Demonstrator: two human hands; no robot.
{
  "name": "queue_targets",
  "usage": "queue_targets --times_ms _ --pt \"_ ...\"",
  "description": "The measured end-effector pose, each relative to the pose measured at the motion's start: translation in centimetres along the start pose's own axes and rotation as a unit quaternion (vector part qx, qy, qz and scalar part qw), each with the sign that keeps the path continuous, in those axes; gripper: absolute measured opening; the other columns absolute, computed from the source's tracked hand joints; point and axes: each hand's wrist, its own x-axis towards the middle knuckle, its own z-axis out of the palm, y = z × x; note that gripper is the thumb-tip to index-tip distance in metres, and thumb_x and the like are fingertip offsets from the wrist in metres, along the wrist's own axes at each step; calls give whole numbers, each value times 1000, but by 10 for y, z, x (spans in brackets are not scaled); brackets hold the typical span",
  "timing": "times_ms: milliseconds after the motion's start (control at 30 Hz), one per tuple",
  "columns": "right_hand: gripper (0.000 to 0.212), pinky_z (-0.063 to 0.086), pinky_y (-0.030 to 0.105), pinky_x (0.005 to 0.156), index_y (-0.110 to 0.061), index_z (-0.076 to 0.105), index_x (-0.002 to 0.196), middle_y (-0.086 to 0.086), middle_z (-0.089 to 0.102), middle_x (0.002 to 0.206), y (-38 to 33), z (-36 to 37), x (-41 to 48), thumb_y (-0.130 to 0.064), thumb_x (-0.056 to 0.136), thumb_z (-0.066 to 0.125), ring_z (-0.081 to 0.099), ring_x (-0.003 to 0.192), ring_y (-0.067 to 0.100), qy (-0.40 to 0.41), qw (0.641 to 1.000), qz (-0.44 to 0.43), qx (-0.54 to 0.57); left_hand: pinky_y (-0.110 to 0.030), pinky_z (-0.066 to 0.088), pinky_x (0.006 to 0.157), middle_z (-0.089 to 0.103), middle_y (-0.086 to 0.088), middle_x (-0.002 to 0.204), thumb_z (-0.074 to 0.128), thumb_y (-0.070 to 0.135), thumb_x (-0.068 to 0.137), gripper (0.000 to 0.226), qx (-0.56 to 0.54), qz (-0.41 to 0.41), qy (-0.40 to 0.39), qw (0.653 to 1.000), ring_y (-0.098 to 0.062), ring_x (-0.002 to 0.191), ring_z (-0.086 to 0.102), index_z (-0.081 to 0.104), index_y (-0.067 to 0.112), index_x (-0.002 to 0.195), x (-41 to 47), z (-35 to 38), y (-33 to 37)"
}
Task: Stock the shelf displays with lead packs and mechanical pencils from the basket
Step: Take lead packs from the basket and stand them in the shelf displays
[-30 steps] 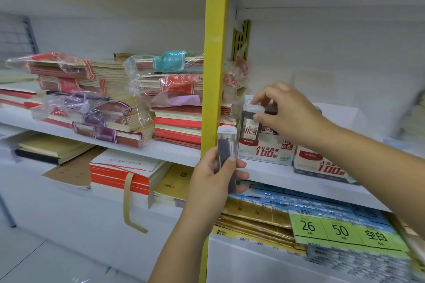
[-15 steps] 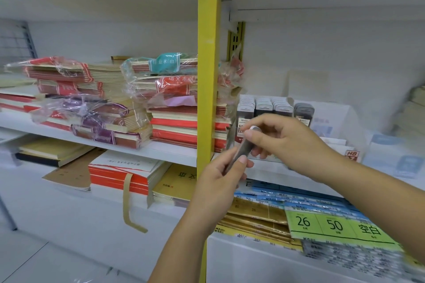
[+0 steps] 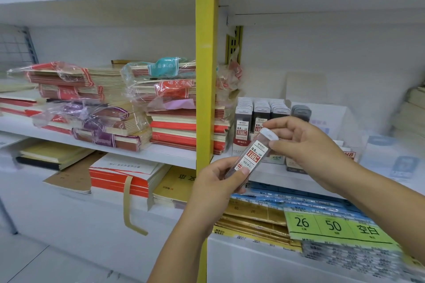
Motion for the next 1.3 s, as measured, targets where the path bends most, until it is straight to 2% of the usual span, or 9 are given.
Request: queue_targets --times_ms 133,300,400,533,633,767,1033,1167,1300 --pt "20 60 27 69 -23 61 105 -2 76 90 -7 -1 1 -12 89 65 73 82 20 9 999 -29 -38 -14 55 72 72 22 103 69 27 93 24 39 26 28 998 2 97 66 70 49 100 5 4 -2" --pt "26 57 20 73 -34 52 102 -5 72 96 -46 -13 15 -13 90 62 70 89 6 115 958 -228 -132 -19 40 103 46 28 134 64 35 95 50 222 124 106 961 5 126 43 47 45 140 15 7 -10" --pt "28 54 21 76 -35 48 98 -9 69 95 -55 -10 31 -12 91 63 66 89 3 111 927 -276 -227 -10 34 102 40 42 130 62 35 96 59 265 140 86 950 19 125 35 35 45 148 19 8 -11" --pt "23 51 19 72 -32 48 100 -13 66 93 -49 -3 49 -17 92 62 60 84 -2 64 898 -248 -357 -32 40 114 42 25 148 60 38 97 65 278 119 63 951 4 136 37 29 39 154 21 8 -16" --pt "21 54 21 68 -39 51 95 -15 66 91 -44 -3 59 -22 91 63 62 81 -1 56 912 -199 -353 -38 39 116 37 20 154 59 42 97 69 294 101 59 949 -2 141 33 25 36 156 22 8 -17" --pt "17 53 29 80 -42 58 93 -14 59 97 -35 -1 68 -29 88 67 58 86 3 40 905 -153 -395 -39 38 116 36 19 156 59 42 97 69 308 97 54 945 -3 142 32 24 35 156 22 7 -19" --pt "35 38 30 81 -33 60 128 -7 46 100 -22 4 58 -30 93 60 36 98 8 71 837 -178 -513 -33 35 118 36 20 154 60 36 98 66 305 99 46 946 0 140 32 27 35 155 21 5 -17" --pt "34 42 23 81 -25 58 129 -9 53 99 -21 2 10 -24 95 54 46 91 6 116 872 -247 -407 -20 31 111 42 24 145 60 29 98 54 302 140 96 938 4 136 34 40 38 148 8 9 -19" --pt "22 46 15 64 -41 62 107 -12 64 88 10 -7 -69 -25 98 51 60 76 11 81 950 -211 -216 -27 51 93 55 29 115 60 20 95 32 304 184 104 929 -1 112 55 60 34 124 -23 16 -39"
